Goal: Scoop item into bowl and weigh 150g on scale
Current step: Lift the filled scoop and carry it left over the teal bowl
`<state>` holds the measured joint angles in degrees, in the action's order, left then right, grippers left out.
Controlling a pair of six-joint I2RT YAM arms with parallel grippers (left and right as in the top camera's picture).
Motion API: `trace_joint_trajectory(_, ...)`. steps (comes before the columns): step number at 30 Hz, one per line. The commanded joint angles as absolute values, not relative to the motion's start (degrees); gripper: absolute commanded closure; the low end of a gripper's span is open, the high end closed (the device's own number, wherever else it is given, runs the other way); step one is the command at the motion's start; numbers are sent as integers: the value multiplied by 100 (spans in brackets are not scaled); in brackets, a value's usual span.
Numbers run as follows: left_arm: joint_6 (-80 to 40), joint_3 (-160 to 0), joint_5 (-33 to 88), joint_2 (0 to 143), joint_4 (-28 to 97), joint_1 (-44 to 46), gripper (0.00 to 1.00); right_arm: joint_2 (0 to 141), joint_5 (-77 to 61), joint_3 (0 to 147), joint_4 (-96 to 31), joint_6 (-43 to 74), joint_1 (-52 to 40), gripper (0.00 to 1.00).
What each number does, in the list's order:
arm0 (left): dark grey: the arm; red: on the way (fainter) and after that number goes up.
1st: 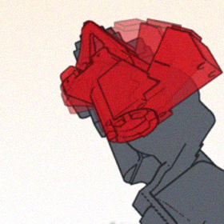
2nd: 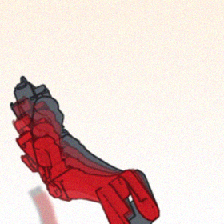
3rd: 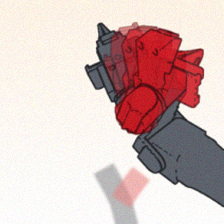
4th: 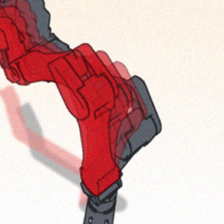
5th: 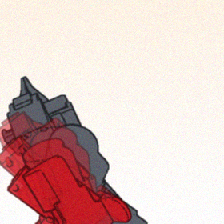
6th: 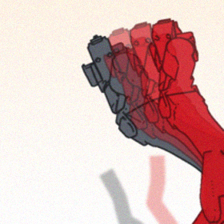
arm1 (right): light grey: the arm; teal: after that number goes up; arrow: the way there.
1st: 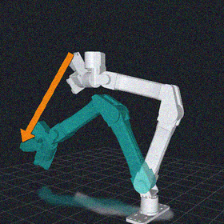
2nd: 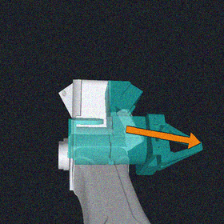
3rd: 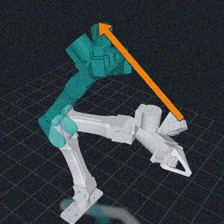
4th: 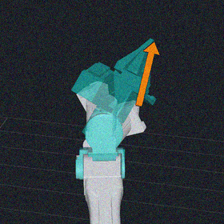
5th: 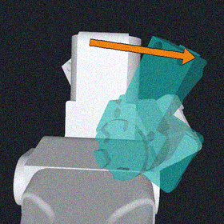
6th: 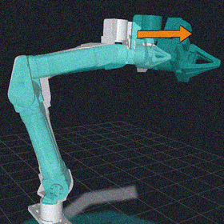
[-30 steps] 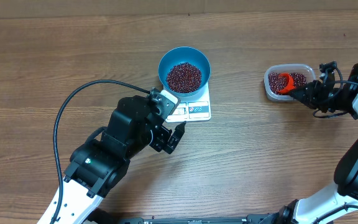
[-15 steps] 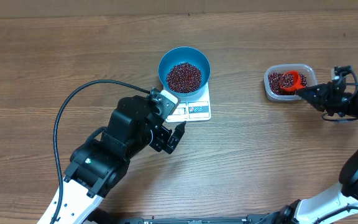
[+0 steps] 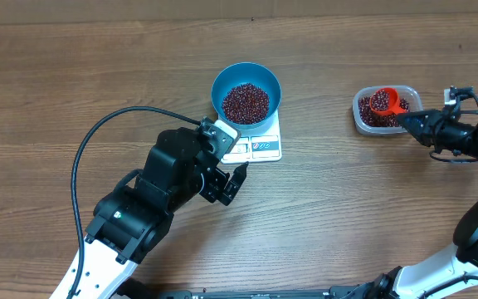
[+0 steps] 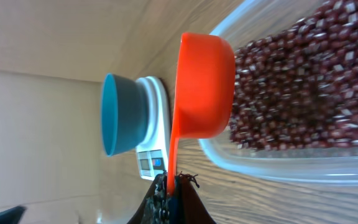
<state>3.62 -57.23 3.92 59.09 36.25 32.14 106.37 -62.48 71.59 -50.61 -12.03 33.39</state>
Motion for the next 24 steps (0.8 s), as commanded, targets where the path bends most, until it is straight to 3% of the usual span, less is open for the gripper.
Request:
trace_joint_trajectory(1,495,-5677,449,5881,3621,3188,1,10652,-6796,7133,-5155,-1225,3361,96)
trace_joint_trajectory(11,495,-5677,449,5881,3618,3188,1,10569,-7231,7137,-5502,-1227,2989,96)
trace_joint_trajectory(24,495,-5677,449,5881,3621,3188,1,10112,-7365,7437,-5457,-952,1546,96)
